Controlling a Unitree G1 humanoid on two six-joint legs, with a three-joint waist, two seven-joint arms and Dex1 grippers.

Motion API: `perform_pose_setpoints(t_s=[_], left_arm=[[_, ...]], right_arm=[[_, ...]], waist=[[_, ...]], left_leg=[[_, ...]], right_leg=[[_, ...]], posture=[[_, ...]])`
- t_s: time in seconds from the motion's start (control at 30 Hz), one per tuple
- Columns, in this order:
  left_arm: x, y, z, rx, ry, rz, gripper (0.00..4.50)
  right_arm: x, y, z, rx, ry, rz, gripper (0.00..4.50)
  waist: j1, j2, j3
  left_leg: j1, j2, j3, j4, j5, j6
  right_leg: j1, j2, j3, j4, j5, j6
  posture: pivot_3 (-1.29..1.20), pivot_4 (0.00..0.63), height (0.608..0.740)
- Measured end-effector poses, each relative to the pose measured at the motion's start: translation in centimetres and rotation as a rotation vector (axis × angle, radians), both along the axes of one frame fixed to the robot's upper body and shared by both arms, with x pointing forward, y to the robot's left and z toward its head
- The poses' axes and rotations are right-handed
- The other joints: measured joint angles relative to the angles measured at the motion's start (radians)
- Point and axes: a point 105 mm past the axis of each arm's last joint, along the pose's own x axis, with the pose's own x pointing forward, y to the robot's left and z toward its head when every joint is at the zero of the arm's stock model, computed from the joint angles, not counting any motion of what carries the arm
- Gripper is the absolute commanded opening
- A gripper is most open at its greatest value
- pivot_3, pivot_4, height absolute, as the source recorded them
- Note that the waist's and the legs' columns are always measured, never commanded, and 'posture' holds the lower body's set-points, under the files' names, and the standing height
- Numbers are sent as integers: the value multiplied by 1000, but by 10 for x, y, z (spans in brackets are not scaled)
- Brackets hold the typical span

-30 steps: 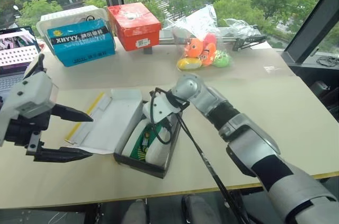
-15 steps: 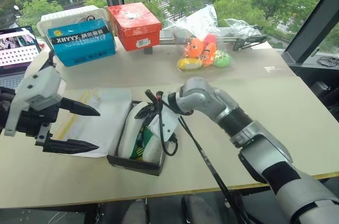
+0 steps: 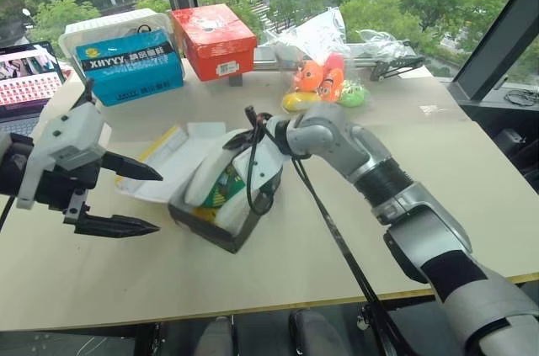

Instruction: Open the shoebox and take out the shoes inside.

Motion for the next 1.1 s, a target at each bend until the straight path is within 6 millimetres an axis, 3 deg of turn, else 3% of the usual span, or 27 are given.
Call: perform_pose_setpoints(t_s=[0.17, 0.27, 0.47, 0.7, 0.83, 0.97, 1.1], left_arm=[[1, -1, 2, 5, -16, -5, 4500], [1, -1, 1, 6, -16, -5, 4500], [1, 0, 0, 7, -12, -1, 4500], [3, -1, -6, 4, 12, -8, 4500], [4, -1, -10, -4, 23, -10, 4500], [6, -1, -13, 1, 28, -12, 4500], [6, -1, -13, -1, 24, -15, 4500]], right_arm=[[0, -1, 7, 61, 20, -35, 585], [10, -13, 20, 186, 146, -148, 585], [15, -67, 36, 446, 689, -393, 585], [-15, -122, 50, 748, 1411, -486, 585], [-20, -149, 32, 888, 1659, -569, 585], [-9, -175, 15, 1076, 1837, -661, 585], [3, -183, -3, 1190, 1963, -718, 585]], waist=[[1, 0, 0], [2, 0, 0], [13, 0, 0], [18, 0, 0], [19, 0, 0], [19, 0, 0], [13, 0, 0]], left_leg=[[0, 0, 0, 0, 0, 0], [0, 0, 0, 0, 0, 0], [-1, -1, -1, 0, 0, 0], [0, 0, 0, 0, 0, 0], [0, 0, 1, 0, 0, 0], [0, -1, 1, 0, 0, 0], [0, -1, 1, 0, 0, 0]], right_leg=[[0, 0, 0, 1, 0, 0], [0, 0, 0, 1, 0, 0], [0, -1, -1, 0, 0, 0], [0, -1, -1, 1, 0, 0], [0, -1, 0, 0, 0, 0], [0, -1, 0, 0, 0, 0], [0, -1, 1, 0, 0, 0]], posture=[[0, 150, 740], [0, 150, 740], [0, 150, 740], [0, 150, 740], [0, 150, 740], [0, 150, 740], [0, 150, 740]])
